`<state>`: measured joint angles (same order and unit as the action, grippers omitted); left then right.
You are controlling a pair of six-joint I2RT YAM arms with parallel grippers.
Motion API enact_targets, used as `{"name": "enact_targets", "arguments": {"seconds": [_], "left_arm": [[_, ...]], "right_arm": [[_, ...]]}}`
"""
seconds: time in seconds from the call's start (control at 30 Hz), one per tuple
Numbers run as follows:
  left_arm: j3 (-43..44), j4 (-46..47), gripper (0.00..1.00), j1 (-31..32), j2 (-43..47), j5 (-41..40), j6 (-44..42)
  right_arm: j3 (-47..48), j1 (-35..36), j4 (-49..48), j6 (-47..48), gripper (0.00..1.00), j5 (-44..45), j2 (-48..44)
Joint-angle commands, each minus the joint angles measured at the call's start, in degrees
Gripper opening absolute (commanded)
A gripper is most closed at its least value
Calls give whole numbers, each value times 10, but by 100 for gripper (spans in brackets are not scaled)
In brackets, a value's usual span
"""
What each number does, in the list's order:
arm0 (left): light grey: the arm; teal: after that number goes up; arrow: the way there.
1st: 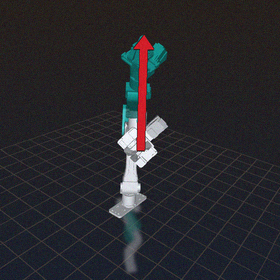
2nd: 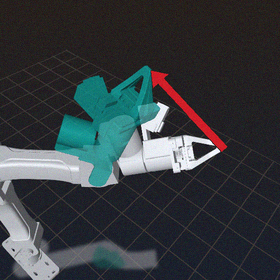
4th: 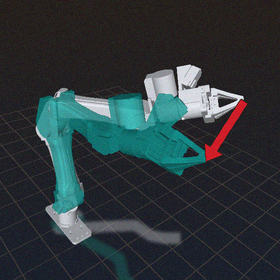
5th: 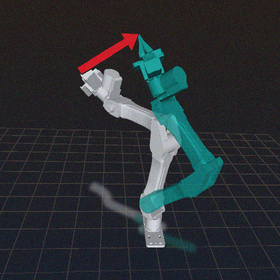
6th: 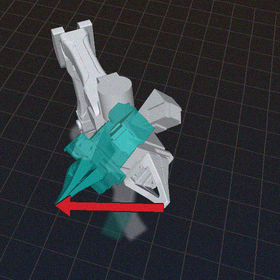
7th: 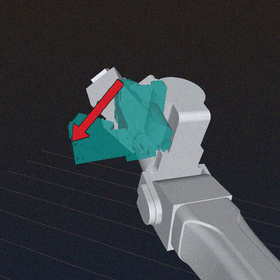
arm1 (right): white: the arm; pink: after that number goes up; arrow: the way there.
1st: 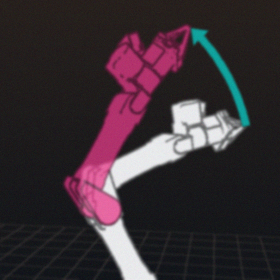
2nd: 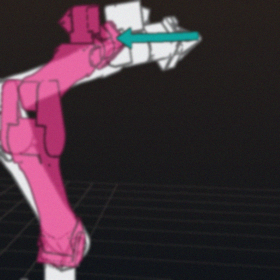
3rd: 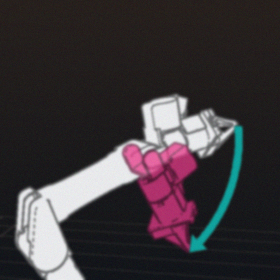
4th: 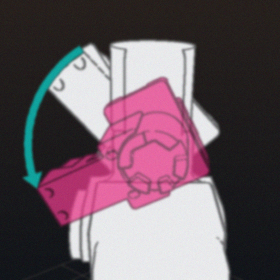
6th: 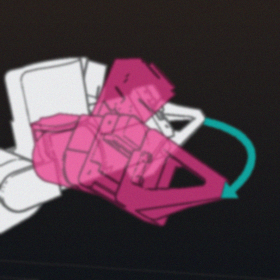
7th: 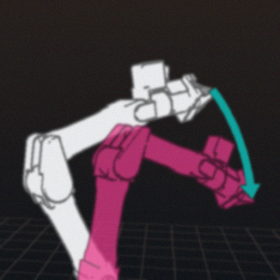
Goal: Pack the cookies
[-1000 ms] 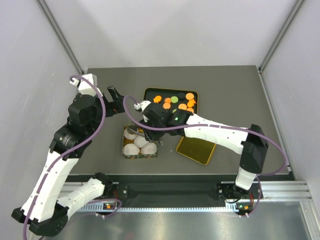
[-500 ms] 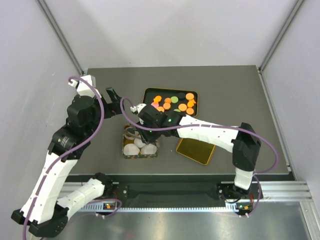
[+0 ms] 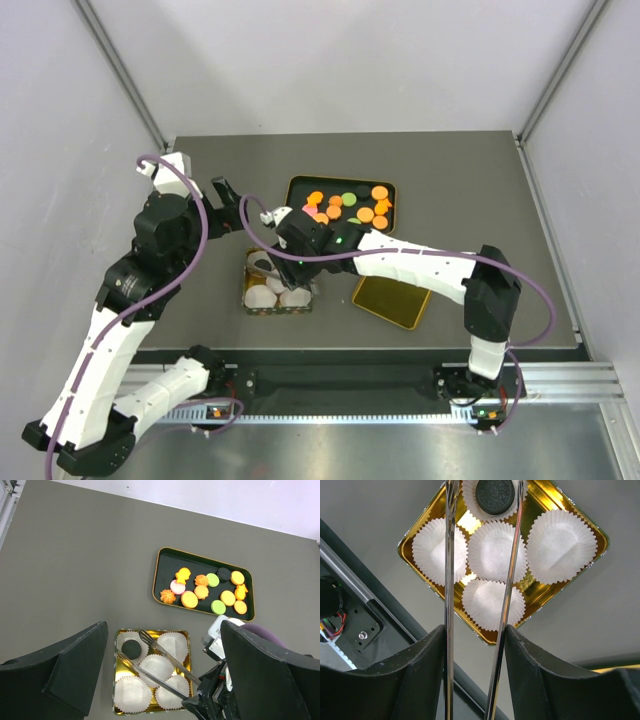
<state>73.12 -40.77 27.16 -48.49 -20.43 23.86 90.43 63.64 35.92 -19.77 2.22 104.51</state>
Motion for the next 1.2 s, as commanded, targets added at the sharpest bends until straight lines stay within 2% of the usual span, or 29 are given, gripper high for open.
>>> {"name": "enact_targets", "arguments": {"seconds": [0.0, 0.4, 0.63, 0.83, 1.17], "left_arm": [[-3, 14, 99, -1, 5, 6, -4], [5, 18, 99, -1, 4, 11, -5], [4, 19, 99, -1, 2, 17, -4], [-4, 19, 99, 0, 1, 20, -3], [-15, 18, 99, -1, 3, 20, -3]], "right_arm": [[27, 10, -28, -4, 49, 8, -15], [-2, -16, -17, 6, 48, 44, -122], [-58, -95, -13, 10, 48, 65, -159], [-82, -147, -16, 19, 47, 80, -152], [-74, -171, -34, 26, 47, 67, -85]]}}
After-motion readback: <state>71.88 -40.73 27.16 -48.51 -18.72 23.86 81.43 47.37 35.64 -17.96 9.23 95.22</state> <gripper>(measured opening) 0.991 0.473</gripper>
